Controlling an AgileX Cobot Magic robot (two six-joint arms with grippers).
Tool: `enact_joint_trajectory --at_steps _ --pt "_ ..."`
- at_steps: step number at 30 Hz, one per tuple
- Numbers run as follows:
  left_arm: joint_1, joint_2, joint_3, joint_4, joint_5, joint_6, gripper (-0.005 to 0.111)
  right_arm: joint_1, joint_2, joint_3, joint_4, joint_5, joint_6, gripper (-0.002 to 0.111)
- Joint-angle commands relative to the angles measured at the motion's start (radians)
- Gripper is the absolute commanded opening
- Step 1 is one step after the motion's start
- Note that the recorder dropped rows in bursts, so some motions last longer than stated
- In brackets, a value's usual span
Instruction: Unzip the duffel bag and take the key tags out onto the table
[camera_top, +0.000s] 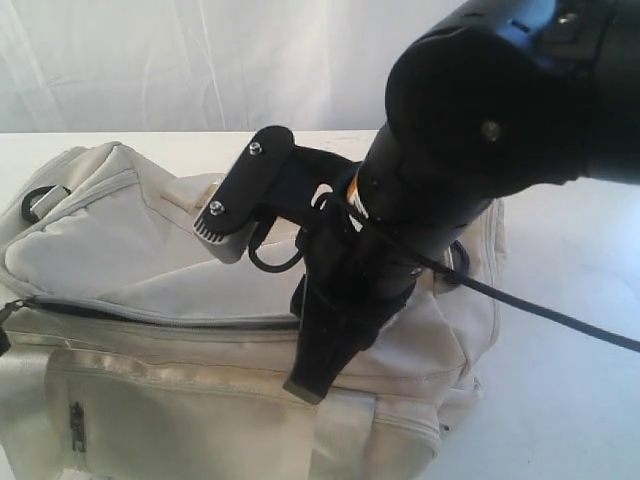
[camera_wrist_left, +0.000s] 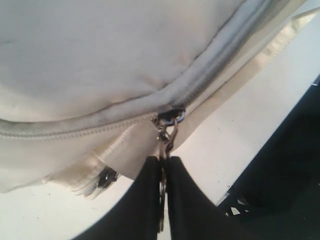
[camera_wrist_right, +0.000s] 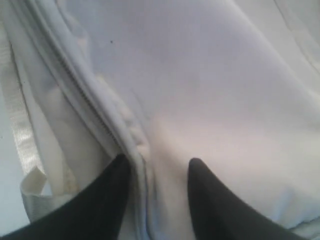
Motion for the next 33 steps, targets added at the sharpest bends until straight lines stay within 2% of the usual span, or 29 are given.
enact_joint_trajectory --at_steps 1,4,9,11,15,21,25,30,33 --pt "0.006 0.008 -0.034 0.012 0.092 -0.027 0.000 0.004 -0.060 -0.022 -0.003 -0.069 -0.084 0.052" --pt "0.006 0.039 -0.036 0.004 0.092 -0.027 0.000 0.005 -0.108 -0.022 0.063 -0.171 -0.207 0.052" --pt "0.006 0.080 -0.038 0.001 0.092 -0.035 0.000 0.046 -0.102 -0.016 0.346 -0.319 -0.545 0.052" --pt "0.006 0.080 -0.048 0.001 0.092 -0.055 0.000 0.075 -0.064 -0.014 0.403 -0.354 -0.655 0.053" --pt "0.006 0.080 -0.089 0.010 0.092 -0.077 0.000 0.122 0.024 -0.014 0.394 -0.483 -0.660 0.059" --pt "0.006 0.065 -0.127 0.018 0.092 -0.095 0.000 0.139 0.124 -0.014 0.394 -0.614 -0.646 0.055" --pt "0.006 0.046 -0.132 0.018 0.092 -0.097 0.000 0.139 0.155 -0.014 0.394 -0.623 -0.646 0.041" --pt "0.006 0.015 -0.132 0.103 0.092 -0.160 0.000 0.139 0.172 -0.014 0.387 -0.582 -0.644 0.003" --pt "0.006 -0.005 -0.132 0.176 0.092 -0.195 0.000 0.139 0.172 -0.014 0.382 -0.545 -0.633 0.000"
